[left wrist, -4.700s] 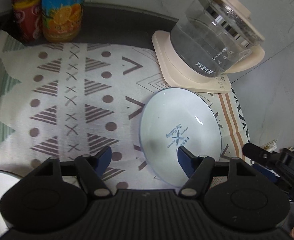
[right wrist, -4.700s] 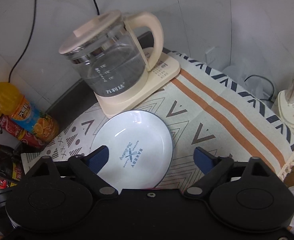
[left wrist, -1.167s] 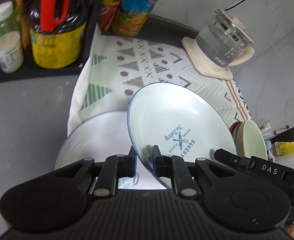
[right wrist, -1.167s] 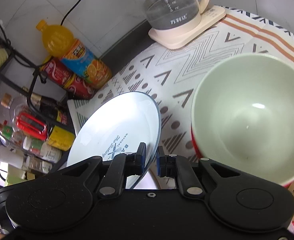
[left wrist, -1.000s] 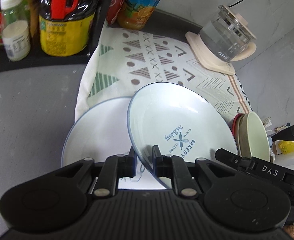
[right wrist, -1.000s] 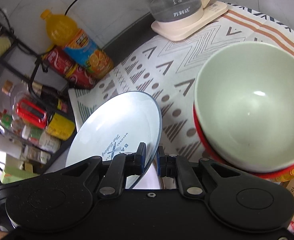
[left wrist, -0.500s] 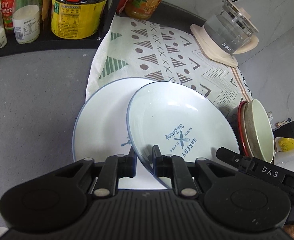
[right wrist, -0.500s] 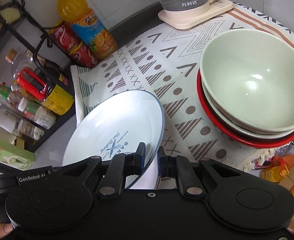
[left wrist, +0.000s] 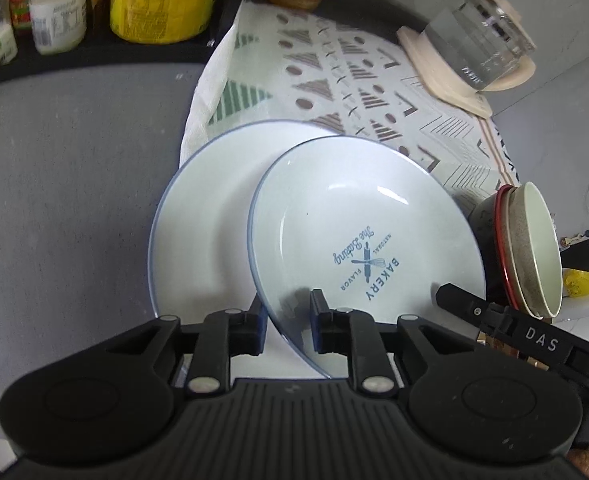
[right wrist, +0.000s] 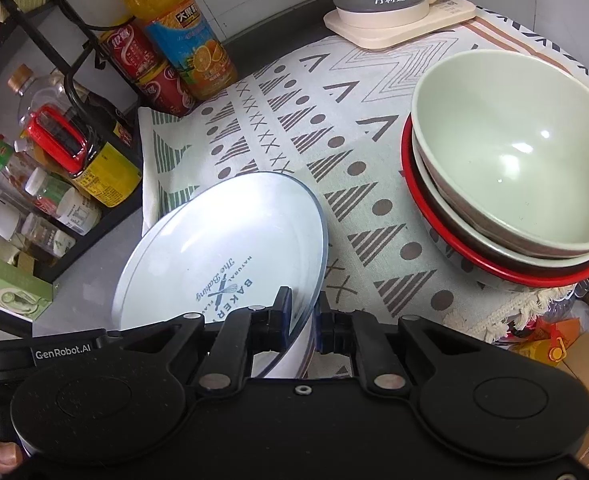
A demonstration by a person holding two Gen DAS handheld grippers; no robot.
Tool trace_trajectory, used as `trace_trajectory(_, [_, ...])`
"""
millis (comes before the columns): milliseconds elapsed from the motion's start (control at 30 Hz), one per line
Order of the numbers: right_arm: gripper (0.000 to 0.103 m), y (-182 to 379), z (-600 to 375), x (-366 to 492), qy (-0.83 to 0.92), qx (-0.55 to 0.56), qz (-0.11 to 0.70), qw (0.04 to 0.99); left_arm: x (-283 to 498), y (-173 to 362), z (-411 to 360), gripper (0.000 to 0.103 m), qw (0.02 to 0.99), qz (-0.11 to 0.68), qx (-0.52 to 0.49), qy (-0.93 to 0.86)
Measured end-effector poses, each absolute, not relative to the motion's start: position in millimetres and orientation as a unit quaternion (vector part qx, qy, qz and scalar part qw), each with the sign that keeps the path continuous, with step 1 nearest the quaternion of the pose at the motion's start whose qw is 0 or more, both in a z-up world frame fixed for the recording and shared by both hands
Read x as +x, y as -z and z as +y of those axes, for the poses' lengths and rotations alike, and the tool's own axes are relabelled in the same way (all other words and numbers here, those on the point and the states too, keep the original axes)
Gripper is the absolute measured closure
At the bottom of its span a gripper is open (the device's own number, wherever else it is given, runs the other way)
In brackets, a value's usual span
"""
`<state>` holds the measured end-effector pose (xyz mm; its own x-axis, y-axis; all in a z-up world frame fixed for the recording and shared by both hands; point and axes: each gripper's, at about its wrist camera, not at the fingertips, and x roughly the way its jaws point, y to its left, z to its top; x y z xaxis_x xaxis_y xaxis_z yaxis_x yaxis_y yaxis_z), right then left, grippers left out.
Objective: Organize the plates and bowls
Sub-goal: 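Lower the 'BAKERY' plate onto the 'Sweet' plate stack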
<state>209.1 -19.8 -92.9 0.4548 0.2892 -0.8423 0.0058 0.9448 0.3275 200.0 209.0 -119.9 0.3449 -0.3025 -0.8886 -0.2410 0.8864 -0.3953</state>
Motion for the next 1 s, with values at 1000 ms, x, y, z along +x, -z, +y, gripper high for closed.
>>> trace_trajectory(1000, [0.091,104.3,-1.2,219.9,-0.069,0.095,0.541,0.833,208.7,107.2,241.8,0.055,0.802,0.563,-0.198,-0.03])
